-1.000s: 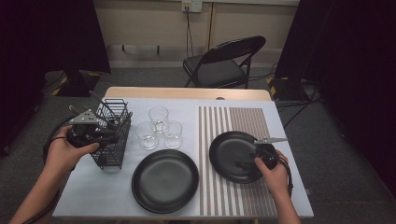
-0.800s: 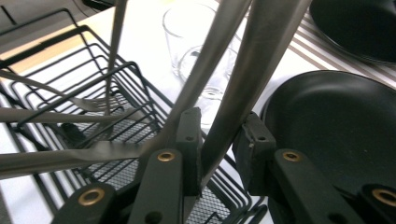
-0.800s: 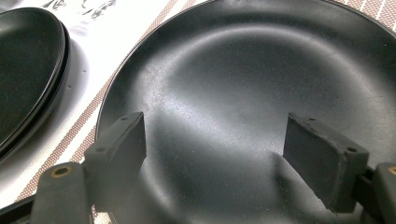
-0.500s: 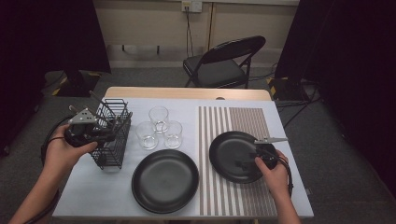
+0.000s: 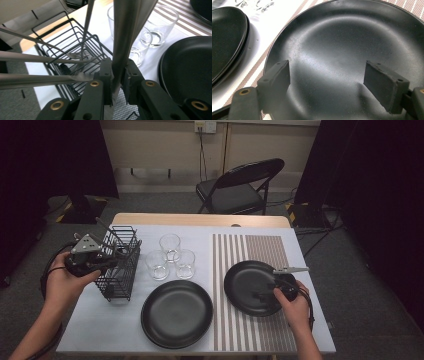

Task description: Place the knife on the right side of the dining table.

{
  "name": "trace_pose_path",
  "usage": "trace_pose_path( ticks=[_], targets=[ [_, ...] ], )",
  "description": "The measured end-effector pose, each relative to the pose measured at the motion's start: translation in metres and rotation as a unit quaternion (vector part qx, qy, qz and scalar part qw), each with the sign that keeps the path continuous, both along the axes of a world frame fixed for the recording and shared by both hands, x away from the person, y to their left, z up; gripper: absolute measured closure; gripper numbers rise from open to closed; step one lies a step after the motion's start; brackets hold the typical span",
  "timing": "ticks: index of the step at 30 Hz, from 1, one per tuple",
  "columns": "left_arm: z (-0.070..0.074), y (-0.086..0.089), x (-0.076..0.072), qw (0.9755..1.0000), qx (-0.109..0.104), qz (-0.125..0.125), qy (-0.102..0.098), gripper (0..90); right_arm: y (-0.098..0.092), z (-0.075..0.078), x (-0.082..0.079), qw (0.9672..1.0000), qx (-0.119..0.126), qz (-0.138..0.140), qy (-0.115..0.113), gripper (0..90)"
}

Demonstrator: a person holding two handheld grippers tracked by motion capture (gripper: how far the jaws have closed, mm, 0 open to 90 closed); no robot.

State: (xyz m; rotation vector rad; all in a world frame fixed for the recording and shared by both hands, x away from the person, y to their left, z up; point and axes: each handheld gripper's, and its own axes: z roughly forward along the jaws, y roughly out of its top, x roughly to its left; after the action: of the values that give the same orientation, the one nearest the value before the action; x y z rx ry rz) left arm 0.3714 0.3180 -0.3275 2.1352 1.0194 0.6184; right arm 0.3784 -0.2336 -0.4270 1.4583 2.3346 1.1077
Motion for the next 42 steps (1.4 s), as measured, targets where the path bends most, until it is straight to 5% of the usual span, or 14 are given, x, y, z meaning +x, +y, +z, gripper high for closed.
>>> trace_pose_path(
  ticks=[2,4,8,17,42],
  targets=[
    [0.0,0.001,0.0,0.9998,-0.019,0.002,0.004,81.4,0.0,0.0,0.0,1.0,0.001,0.0,0.0,20.5],
    [0.0,0.001,0.0,0.9999,0.004,0.009,0.004,81.4,-0.001,0.0,0.0,1.0,0.001,-0.002,0.0,20.5],
    [0.0,0.003,-0.002,0.9999,-0.002,0.013,0.0,81.5,-0.001,0.0,0.0,1.0,0.0,-0.001,0.0,20.5],
    [0.009,0.004,-0.003,0.9991,-0.039,0.012,-0.008,81.6,0.0,0.001,0.0,1.0,0.001,0.0,0.0,20.5],
    [0.045,0.0,-0.007,0.9984,-0.053,0.0,-0.017,81.6,-0.001,0.005,-0.001,0.9999,-0.007,-0.005,-0.014,22.9]
  ],
)
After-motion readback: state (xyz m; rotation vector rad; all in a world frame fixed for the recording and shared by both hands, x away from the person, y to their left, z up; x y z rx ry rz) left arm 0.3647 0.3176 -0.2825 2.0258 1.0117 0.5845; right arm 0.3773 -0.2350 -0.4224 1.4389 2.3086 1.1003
